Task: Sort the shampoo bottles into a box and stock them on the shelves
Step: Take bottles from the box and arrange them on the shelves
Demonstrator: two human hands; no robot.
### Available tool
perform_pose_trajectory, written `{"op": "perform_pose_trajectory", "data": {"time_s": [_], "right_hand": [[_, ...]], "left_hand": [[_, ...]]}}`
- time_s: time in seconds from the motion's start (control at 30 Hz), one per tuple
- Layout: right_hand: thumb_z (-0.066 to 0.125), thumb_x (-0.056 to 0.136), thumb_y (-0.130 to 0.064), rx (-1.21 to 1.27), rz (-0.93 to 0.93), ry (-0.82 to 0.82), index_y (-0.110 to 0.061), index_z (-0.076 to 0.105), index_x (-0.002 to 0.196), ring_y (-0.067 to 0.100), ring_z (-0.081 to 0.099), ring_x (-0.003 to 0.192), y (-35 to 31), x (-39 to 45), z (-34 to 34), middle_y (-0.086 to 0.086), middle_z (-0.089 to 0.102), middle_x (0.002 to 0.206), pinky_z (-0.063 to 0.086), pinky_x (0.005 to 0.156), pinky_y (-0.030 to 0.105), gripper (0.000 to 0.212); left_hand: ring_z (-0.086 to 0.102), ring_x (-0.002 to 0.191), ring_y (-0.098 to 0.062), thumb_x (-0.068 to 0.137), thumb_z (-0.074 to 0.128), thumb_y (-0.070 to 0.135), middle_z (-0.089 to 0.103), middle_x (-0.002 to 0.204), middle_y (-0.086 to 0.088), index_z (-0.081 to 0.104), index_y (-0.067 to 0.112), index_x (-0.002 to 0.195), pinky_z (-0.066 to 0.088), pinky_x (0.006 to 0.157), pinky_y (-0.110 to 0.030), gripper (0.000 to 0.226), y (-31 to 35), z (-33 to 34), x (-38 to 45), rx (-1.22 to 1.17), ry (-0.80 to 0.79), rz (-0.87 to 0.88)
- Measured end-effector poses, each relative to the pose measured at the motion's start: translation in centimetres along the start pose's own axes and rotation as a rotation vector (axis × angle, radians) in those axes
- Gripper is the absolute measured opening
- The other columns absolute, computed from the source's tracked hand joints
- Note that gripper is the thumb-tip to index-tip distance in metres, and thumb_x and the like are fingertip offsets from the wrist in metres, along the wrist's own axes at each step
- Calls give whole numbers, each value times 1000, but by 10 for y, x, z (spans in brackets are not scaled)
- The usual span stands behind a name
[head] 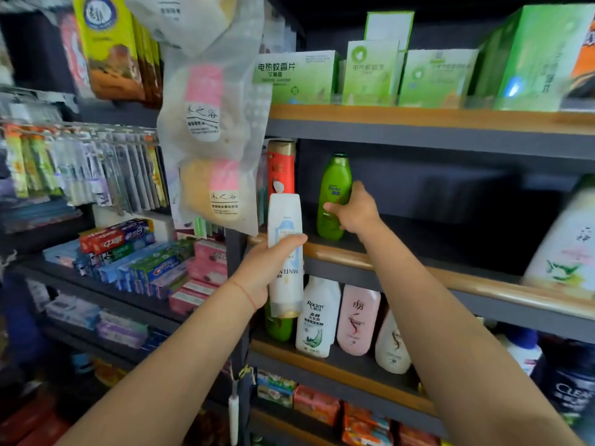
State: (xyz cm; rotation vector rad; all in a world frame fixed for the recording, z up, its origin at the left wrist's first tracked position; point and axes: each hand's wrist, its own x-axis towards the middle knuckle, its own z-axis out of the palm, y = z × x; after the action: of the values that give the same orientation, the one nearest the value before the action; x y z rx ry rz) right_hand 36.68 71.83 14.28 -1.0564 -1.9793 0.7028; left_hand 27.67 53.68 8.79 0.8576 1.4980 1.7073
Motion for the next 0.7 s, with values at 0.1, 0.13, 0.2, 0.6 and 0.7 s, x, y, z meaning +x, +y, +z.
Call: {"op": "perform_pose_trajectory", "data": {"time_s": [0.1, 0.13, 0.2, 0.6, 0.7], "right_hand": [[80, 80, -35, -53, 40, -8, -10, 45, 123, 36, 64, 102, -2, 6, 2, 18, 57, 123, 56, 87, 51, 61], [80, 80, -35, -62, 53, -8, -10, 44, 124, 37, 65, 101, -2, 8, 2, 18, 57, 124, 56, 87, 51, 62], [79, 82, -34, -74, 68, -4, -8, 44, 125, 38, 65, 101, -4, 8, 2, 19, 56, 126, 56, 88, 50, 61], [74, 88, -32, -116, 75, 21, -5, 29, 141, 38, 51, 123, -14, -12, -6, 22, 38, 142, 44, 98, 39, 74], [69, 90, -28, 20, -71, 200, -7, 39, 131, 32, 50, 120, -20, -40, -21, 17, 42, 134, 43, 97, 37, 55]], "left_hand": [[69, 71, -23, 84, 76, 33, 73, 81, -9, 70, 17, 94, 57, 70, -34, 19, 0, -1, 1, 7, 18, 7], [68, 71, -23, 85, 75, 32, 73, 81, -10, 70, 17, 94, 57, 70, -34, 19, 0, -1, 1, 2, 15, 6], [68, 70, -23, 85, 75, 32, 72, 80, -10, 69, 17, 95, 57, 69, -34, 19, 2, -1, 0, -7, 11, 6], [68, 64, -20, 89, 67, 49, 72, 73, -8, 67, 13, 98, 58, 66, -32, 37, 6, 4, -14, -23, -61, 11], [68, 63, -19, 90, 60, 54, 71, 75, -9, 64, 11, 107, 57, 62, -30, 46, 8, 7, -21, -52, -99, 27]]}}
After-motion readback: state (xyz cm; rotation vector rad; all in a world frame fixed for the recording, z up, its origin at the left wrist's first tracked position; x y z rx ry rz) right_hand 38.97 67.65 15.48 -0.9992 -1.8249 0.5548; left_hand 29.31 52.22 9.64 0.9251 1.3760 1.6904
